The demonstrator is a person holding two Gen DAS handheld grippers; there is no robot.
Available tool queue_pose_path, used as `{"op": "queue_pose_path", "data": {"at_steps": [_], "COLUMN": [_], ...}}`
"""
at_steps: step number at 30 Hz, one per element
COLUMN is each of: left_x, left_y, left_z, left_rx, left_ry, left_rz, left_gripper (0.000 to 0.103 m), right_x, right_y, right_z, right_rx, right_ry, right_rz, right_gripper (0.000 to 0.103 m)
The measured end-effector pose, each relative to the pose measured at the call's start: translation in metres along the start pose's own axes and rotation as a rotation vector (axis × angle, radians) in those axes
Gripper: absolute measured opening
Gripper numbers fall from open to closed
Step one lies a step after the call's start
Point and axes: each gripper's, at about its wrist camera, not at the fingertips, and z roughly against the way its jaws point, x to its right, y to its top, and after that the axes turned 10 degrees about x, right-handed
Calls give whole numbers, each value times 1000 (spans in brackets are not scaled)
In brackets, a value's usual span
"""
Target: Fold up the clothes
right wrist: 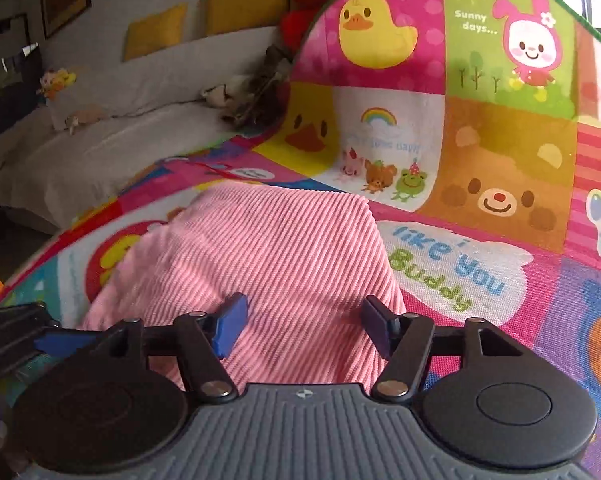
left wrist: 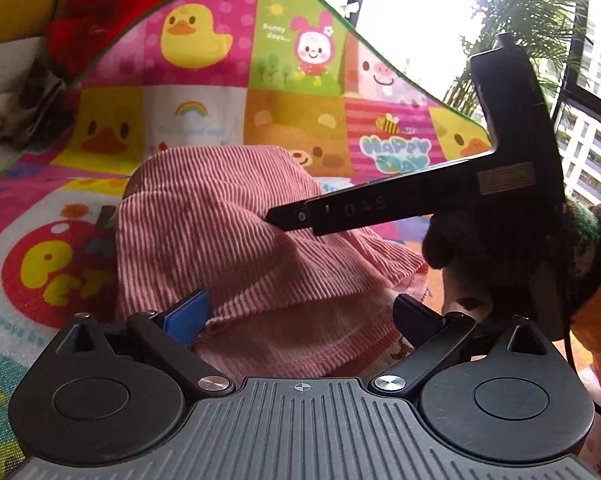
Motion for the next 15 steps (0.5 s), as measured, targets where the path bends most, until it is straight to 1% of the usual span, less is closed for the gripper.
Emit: {"op": "queue_pose_path", "data": {"at_steps": [2,4,7,9,12,15], "left_x": [1,0,-4,-5,-4,-4], "left_y": [-1,-1,-2,-2,-3,-4], "left_z": [0,0,0,1,0,0], "left_rx": [9,14,20,21,22,24], "left_ry": [0,-3,-8,-8,-6,-10], "left_rz": [-6,6,29,31,29,30], "left_gripper": [100,101,101,101,102,102], "right_x": [-2,-6,-6,-4,0,7], "right_y": [2,8,29,42,50,26], "right_z": [4,13,24,17,-15,-49], "right_rx": [-2,14,90,116,88,16], "right_ry": [-16,-19,-17,-36,-93,-175], "right_rz": [42,76,68,58,65,133], "right_gripper": [72,72,72,72,72,74]}}
